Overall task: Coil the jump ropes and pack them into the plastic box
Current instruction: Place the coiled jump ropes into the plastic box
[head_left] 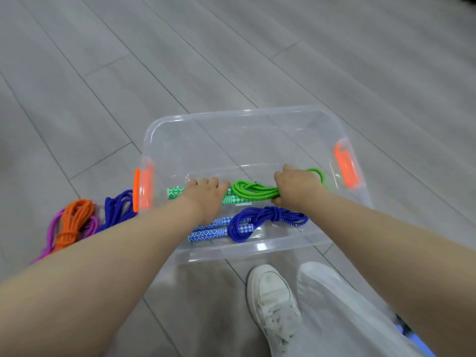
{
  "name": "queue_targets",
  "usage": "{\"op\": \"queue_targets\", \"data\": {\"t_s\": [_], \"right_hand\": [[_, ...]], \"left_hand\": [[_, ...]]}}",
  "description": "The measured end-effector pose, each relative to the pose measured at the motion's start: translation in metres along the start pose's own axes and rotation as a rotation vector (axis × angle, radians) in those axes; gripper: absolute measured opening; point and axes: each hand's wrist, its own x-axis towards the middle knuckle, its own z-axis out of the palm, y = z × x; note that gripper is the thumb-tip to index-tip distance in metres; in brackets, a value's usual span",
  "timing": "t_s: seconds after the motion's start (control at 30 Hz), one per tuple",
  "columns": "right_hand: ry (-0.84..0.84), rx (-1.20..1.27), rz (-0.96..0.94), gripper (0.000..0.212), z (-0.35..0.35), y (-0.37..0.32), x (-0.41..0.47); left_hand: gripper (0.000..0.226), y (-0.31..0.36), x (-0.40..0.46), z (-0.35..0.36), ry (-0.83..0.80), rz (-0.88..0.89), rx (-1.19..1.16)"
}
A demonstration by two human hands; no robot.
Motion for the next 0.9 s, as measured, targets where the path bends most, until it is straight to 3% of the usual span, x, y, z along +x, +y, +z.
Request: {"op": "queue_targets", "data": {"t_s": [0.3, 0.6, 0.77, 0.9], "right_hand": [[-0.116, 0.068, -0.074, 0.051, 0.024, 0.001, 0.013], [-0.122, 0.186, -0.11, 0.031, 0.03, 0.005, 0.02], [-0.285, 0.084, -0.174, 0.028, 0.034, 0.004, 0.022], [-0.31, 0.109, -0.152, 0.034, 0.027, 0.005, 0.019]], "left_hand": [[0.086, 0.014, 0.016, 0.029, -0.056, -0.065, -0.092], [0.083, 0.002, 0.023, 0.044, -0.139, -0.134, -0.428], [0.079, 0.005, 0.022, 0.039, -0.22, -0.133, -0.335], [0.082, 0.004, 0.018, 0.026, -0.204, -0.086, -0.214]]}}
